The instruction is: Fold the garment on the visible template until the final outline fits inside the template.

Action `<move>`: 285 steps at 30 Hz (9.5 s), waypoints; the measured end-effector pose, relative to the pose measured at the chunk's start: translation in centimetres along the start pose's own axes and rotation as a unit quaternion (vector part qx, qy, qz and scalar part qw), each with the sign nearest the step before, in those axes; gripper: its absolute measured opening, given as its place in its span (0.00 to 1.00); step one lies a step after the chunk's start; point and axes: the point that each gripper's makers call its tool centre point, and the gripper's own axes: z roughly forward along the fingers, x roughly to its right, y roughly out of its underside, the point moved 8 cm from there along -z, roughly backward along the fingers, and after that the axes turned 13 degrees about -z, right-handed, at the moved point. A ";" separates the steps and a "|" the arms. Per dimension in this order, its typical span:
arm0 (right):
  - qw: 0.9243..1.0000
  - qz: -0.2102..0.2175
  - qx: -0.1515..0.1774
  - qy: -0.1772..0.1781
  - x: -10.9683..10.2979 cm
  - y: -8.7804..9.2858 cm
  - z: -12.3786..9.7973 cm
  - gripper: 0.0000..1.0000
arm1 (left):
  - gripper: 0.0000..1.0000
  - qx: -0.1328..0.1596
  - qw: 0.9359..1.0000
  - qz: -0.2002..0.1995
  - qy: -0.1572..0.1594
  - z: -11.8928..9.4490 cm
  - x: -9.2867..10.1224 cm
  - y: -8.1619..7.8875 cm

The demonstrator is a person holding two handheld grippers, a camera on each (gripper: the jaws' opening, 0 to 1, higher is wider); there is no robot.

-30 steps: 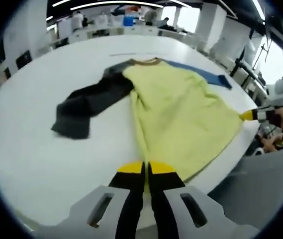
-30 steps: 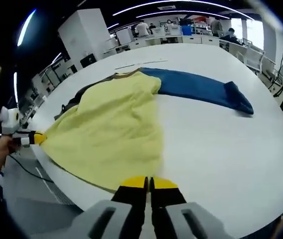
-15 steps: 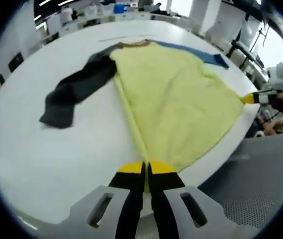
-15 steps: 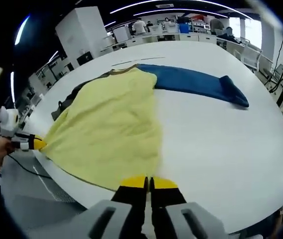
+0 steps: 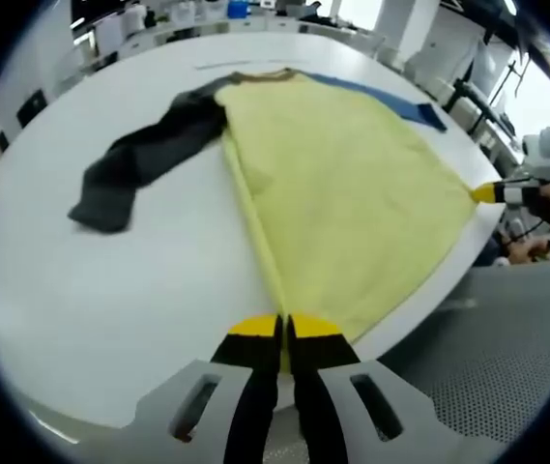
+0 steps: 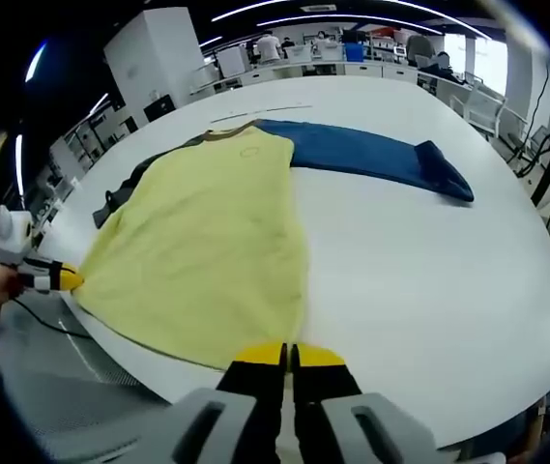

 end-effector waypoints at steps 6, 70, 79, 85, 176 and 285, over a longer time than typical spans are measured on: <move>1.000 0.006 0.000 -0.003 -0.1 0.0 0.0 0.00 | 0.01 -0.003 1.000 0.000 -0.004 0.0 -0.3 0.0; 0.984 -0.027 0.071 0.160 17.0 -12.4 6.3 0.40 | 0.21 0.179 0.980 0.090 -0.003 6.6 -4.3 -15.9; 0.979 -0.014 0.052 0.194 17.8 -12.5 7.5 0.29 | 0.15 0.175 0.979 0.101 -0.008 9.1 -4.3 -16.1; 0.979 -0.017 0.036 0.202 18.6 -12.2 8.0 0.07 | 0.00 0.178 0.979 0.098 -0.020 9.5 -4.9 -16.2; 0.982 0.065 -0.022 0.177 28.2 -8.0 3.7 0.24 | 0.78 0.239 0.969 0.060 0.029 2.3 -5.1 -17.0; 0.997 -0.062 0.038 -0.033 6.0 -24.4 7.3 0.00 | 0.97 0.182 0.975 0.082 0.103 -4.0 -1.0 -8.8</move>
